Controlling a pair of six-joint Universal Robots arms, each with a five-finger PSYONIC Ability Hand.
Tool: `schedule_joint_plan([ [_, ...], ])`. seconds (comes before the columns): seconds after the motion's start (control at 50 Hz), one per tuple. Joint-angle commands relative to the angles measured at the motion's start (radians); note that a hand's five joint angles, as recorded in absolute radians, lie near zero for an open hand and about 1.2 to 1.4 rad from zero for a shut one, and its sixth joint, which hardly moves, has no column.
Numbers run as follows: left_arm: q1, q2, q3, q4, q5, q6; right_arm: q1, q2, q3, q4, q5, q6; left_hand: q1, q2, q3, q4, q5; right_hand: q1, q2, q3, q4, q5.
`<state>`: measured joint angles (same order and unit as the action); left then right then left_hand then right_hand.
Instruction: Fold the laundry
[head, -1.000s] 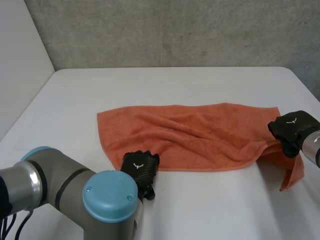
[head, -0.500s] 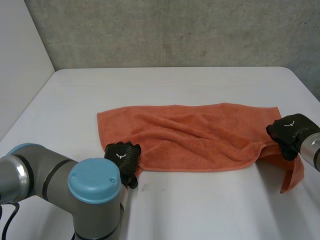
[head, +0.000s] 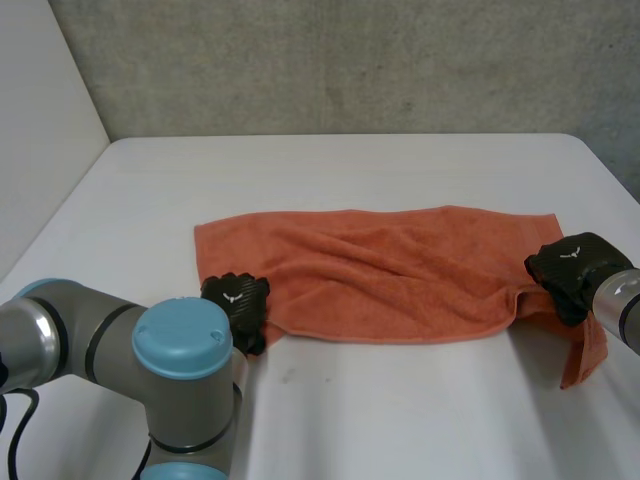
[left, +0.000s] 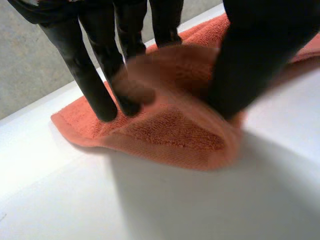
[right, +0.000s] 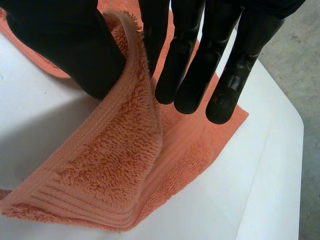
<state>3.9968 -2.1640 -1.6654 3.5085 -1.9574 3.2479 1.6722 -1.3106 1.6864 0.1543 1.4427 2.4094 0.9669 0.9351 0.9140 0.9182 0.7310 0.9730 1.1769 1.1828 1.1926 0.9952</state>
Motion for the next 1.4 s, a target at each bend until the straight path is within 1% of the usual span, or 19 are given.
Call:
schedule_joint_plan([
  [0.02, 0.001, 0.047, 0.015, -0.009, 0.003, 0.001, -0.005, 0.002, -0.017, 0.001, 0.002, 0.002, 0.429, 0.461, 0.482, 0.478, 0.491, 0.423, 0.219, 0.213, 0.204, 0.227],
  [0.18, 0.102, 0.245, -0.011, -0.04, 0.089, 0.042, -0.017, -0.099, -0.065, 0.051, 0.002, -0.003, 0.429, 0.461, 0.482, 0.478, 0.491, 0.423, 0.219, 0.213, 0.204, 0.227],
  [0.2, 0.142, 0.312, -0.03, -0.069, 0.128, 0.097, -0.017, -0.113, -0.068, 0.066, 0.002, -0.007, 0.429, 0.461, 0.482, 0.478, 0.491, 0.423, 0.219, 0.213, 0.204, 0.227],
  [0.3, 0.185, 0.414, -0.089, -0.131, 0.196, 0.262, -0.045, -0.16, -0.082, 0.218, -0.013, -0.065, 0.429, 0.461, 0.482, 0.478, 0.491, 0.423, 0.219, 0.213, 0.204, 0.227],
  [0.44, 0.235, 0.463, -0.218, -0.193, 0.218, 0.482, -0.077, -0.176, -0.018, 0.335, -0.019, -0.194, 0.429, 0.461, 0.482, 0.478, 0.491, 0.423, 0.219, 0.213, 0.204, 0.227],
  [0.52, 0.274, 0.452, -0.278, -0.194, 0.219, 0.533, -0.084, -0.164, 0.041, 0.327, -0.015, -0.251, 0.429, 0.461, 0.482, 0.478, 0.491, 0.423, 0.219, 0.213, 0.204, 0.227],
  [0.56, 0.292, 0.435, -0.287, -0.186, 0.221, 0.533, -0.089, -0.157, 0.051, 0.323, -0.013, -0.259, 0.429, 0.461, 0.482, 0.478, 0.491, 0.423, 0.219, 0.213, 0.204, 0.227],
  [0.66, 0.308, 0.33, -0.233, -0.122, 0.229, 0.539, -0.091, 0.012, 0.056, 0.237, -0.005, -0.292, 0.429, 0.461, 0.482, 0.478, 0.491, 0.423, 0.219, 0.213, 0.204, 0.227],
  [0.74, 0.308, 0.262, -0.104, -0.066, 0.229, 0.547, -0.086, 0.079, -0.071, 0.134, 0.007, -0.27, 0.429, 0.461, 0.482, 0.478, 0.491, 0.423, 0.219, 0.213, 0.204, 0.227],
  [0.84, 0.306, 0.222, 0.065, -0.046, 0.229, 0.563, -0.013, 0.088, -0.308, 0.027, 0.042, -0.137, 0.429, 0.461, 0.482, 0.478, 0.491, 0.423, 0.219, 0.213, 0.204, 0.227],
  [0.86, 0.306, 0.21, 0.169, -0.039, 0.232, 0.575, -0.012, 0.088, -0.309, 0.027, 0.042, -0.136, 0.429, 0.461, 0.482, 0.478, 0.491, 0.423, 0.219, 0.213, 0.204, 0.227],
  [0.88, 0.306, 0.199, 0.278, -0.026, 0.233, 0.584, 0.024, 0.085, -0.449, -0.04, 0.059, -0.037, 0.429, 0.461, 0.482, 0.478, 0.491, 0.423, 0.219, 0.213, 0.204, 0.227],
  [0.96, 0.312, 0.203, 0.51, 0.075, 0.236, 0.586, 0.037, 0.027, -0.576, -0.175, 0.061, 0.069, 0.429, 0.461, 0.482, 0.478, 0.491, 0.423, 0.219, 0.213, 0.204, 0.227],
  [1.0, 0.329, 0.216, 0.575, 0.188, 0.244, 0.578, 0.034, -0.065, -0.597, -0.29, 0.055, 0.118, 0.429, 0.461, 0.482, 0.478, 0.491, 0.423, 0.219, 0.213, 0.204, 0.227],
  [1.1, 0.352, 0.25, 0.573, 0.308, 0.259, 0.556, 0.037, -0.167, -0.551, -0.398, 0.055, 0.145, 0.429, 0.461, 0.482, 0.478, 0.491, 0.423, 0.219, 0.213, 0.204, 0.227],
  [1.2, 0.398, 0.312, 0.364, 0.348, 0.281, 0.437, 0.043, -0.177, -0.384, -0.303, 0.012, 0.135, 0.429, 0.461, 0.482, 0.478, 0.491, 0.423, 0.219, 0.213, 0.204, 0.227],
  [1.26, 0.415, 0.32, 0.296, 0.345, 0.285, 0.411, 0.047, -0.171, -0.256, -0.22, -0.019, 0.119, 0.429, 0.461, 0.482, 0.478, 0.491, 0.423, 0.219, 0.213, 0.204, 0.227],
  [1.28, 0.433, 0.323, 0.188, 0.346, 0.301, 0.376, 0.047, -0.167, -0.229, -0.211, -0.022, 0.111, 0.429, 0.461, 0.482, 0.478, 0.491, 0.423, 0.219, 0.213, 0.204, 0.227],
  [1.4, 0.446, 0.314, -0.013, 0.359, 0.354, 0.332, 0.049, -0.091, -0.108, -0.202, -0.038, 0.073, 0.429, 0.461, 0.482, 0.478, 0.491, 0.423, 0.219, 0.213, 0.204, 0.227],
])
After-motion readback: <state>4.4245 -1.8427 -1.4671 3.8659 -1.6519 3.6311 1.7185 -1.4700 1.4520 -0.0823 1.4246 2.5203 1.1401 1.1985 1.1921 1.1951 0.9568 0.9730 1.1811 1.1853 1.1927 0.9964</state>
